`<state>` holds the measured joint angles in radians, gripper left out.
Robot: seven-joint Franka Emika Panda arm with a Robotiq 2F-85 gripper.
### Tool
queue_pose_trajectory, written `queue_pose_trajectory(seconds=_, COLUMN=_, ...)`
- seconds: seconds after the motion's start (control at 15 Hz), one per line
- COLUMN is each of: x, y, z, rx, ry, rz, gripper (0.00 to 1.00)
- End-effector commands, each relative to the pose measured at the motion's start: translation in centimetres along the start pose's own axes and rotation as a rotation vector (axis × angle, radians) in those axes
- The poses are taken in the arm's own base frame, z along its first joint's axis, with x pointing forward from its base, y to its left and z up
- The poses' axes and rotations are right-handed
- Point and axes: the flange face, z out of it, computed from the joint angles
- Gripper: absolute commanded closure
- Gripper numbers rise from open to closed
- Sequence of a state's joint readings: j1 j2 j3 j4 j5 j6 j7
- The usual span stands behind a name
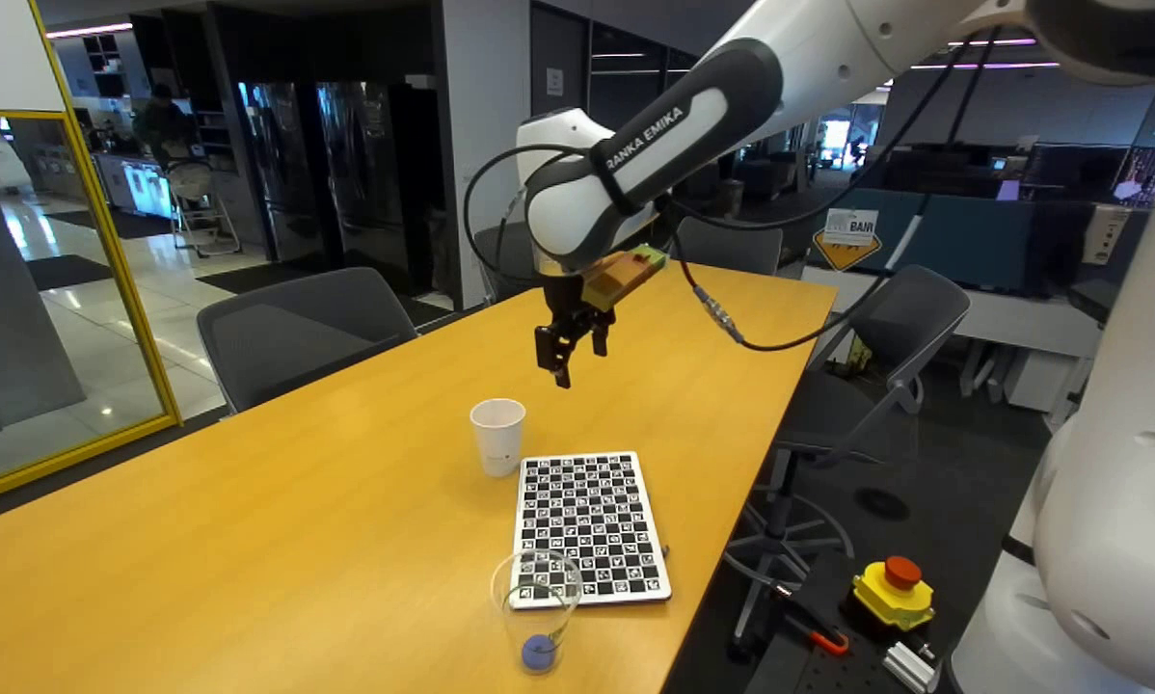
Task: Put the orange objects in the white cup and the blue object in the glass cup
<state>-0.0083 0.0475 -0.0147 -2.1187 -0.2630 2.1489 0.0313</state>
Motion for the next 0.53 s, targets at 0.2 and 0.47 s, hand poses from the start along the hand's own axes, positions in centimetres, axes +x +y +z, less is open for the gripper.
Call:
queue_pose_trajectory(seconds=0.2, x=-9.8, y=0.2, z=-0.3, rx=-0.017, ry=0.009, rz=0.07, gripper=0.0)
queue_pose_trajectory(seconds=0.47, x=-13.6, y=-0.2, z=-1.9, rx=0.015, ry=0.045, rz=0.041, gripper=0.0)
